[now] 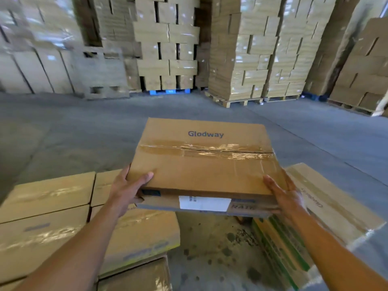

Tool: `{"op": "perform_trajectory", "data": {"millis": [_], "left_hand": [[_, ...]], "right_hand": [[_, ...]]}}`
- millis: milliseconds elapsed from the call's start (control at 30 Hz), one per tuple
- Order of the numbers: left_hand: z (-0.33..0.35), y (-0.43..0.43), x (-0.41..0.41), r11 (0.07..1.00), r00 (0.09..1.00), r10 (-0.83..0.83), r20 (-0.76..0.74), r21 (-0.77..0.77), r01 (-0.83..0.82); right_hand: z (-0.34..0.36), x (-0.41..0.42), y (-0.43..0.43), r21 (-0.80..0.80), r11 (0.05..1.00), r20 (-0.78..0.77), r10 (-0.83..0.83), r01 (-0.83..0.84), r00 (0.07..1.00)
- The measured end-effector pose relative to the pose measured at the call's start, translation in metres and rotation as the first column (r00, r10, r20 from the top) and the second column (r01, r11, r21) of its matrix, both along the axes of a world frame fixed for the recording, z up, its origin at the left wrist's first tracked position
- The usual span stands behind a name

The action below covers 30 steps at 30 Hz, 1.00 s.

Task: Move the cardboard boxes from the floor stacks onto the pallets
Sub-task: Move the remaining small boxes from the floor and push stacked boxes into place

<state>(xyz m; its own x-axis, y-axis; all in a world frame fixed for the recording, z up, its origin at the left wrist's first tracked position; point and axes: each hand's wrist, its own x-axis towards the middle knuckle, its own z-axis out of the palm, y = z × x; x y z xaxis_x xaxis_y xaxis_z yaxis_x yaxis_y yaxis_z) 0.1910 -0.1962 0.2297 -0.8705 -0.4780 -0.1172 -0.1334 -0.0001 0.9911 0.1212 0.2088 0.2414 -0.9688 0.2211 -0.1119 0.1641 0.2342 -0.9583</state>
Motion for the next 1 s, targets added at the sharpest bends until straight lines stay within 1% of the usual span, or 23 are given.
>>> {"op": "perform_trajectory", "data": {"millis": [100,167,233,333,400,533,600,667,767,833,933,1000], "left_hand": [[-0.019,0.014,0.058,0.995,0.994,0.096,0.052,0.033,-0.098],[-0.031,0.028,0.102,0.988,0.984,0.146,0.102,0.042,-0.151],[-0.045,0.041,0.146,0.979,0.974,0.195,0.116,0.042,-0.201],[-0.067,0.057,0.208,0.966,0.954,0.234,0.187,0.065,-0.25],[-0.079,0.062,0.237,0.955,0.942,0.266,0.204,0.08,-0.287],[-0.106,0.063,0.288,0.934,0.904,0.287,0.318,0.118,-0.338],[-0.119,0.059,0.306,0.934,0.884,0.298,0.359,0.082,-0.348],[-0.129,0.057,0.32,0.936,0.882,0.298,0.364,0.07,-0.345],[-0.154,0.048,0.333,0.94,0.886,0.239,0.397,0.136,-0.314],[-0.172,0.037,0.335,0.926,0.869,0.228,0.438,0.178,-0.333],[-0.195,0.015,0.327,0.9,0.844,0.206,0.495,0.242,-0.362],[-0.209,-0.001,0.319,0.907,0.844,0.173,0.508,0.251,-0.337]], "right_hand": [[-0.027,0.025,0.019,-0.041,0.995,0.022,0.09,-0.089,0.996],[-0.027,0.058,0.018,-0.067,0.988,0.049,0.14,-0.136,0.989],[-0.036,0.087,0.02,-0.091,0.981,0.093,0.178,-0.169,0.98],[-0.056,0.124,0.022,-0.069,0.977,0.203,0.213,-0.203,0.956],[-0.073,0.144,0.022,-0.078,0.975,0.231,0.222,-0.21,0.947],[-0.11,0.177,0.016,-0.053,0.963,0.321,0.267,-0.264,0.909],[-0.129,0.19,0.01,-0.034,0.96,0.35,0.272,-0.278,0.896],[-0.144,0.196,-0.001,-0.008,0.965,0.389,0.245,-0.263,0.888],[-0.166,0.197,-0.018,0.019,0.973,0.485,0.193,-0.231,0.853],[-0.179,0.197,-0.029,0.042,0.972,0.533,0.173,-0.23,0.828],[-0.2,0.193,-0.049,0.055,0.976,0.58,0.142,-0.212,0.802],[-0.214,0.187,-0.064,0.061,0.975,0.587,0.139,-0.215,0.798]]}}
